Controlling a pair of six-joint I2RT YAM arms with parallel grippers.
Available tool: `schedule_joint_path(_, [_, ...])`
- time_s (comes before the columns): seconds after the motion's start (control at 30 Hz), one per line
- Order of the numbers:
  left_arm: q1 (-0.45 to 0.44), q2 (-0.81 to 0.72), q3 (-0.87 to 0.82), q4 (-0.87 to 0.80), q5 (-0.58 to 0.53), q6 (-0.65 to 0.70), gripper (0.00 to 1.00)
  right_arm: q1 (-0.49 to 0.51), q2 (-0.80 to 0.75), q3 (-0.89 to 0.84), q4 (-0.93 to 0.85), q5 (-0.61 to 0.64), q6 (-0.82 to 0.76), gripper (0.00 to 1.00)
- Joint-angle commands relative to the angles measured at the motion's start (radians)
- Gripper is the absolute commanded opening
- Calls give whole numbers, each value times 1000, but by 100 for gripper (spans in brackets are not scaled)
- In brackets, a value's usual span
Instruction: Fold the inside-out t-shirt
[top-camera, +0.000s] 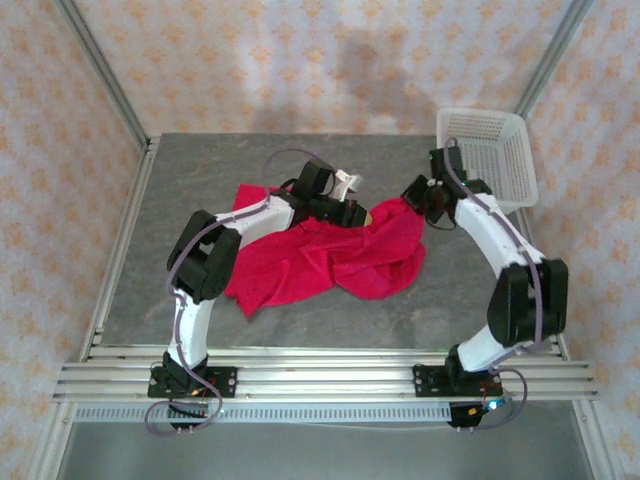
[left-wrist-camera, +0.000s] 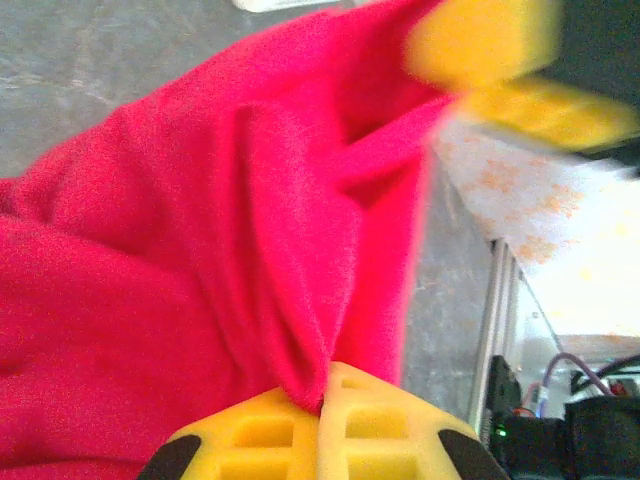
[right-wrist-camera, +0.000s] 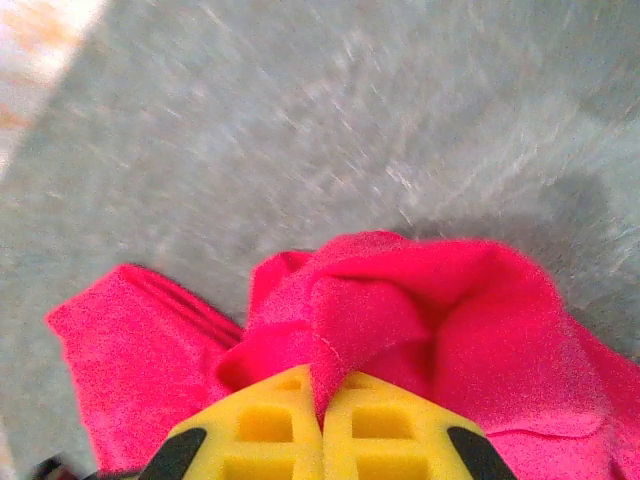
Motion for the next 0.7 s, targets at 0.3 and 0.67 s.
schedule_joint_path(0.3, [31, -96, -21, 54, -100, -52, 0, -37, -339, 40, -233, 20, -80, 0])
schedule_joint_path(0.67, [30, -192, 32, -58, -181, -67, 23, -47, -119, -39, -91, -100, -34, 0])
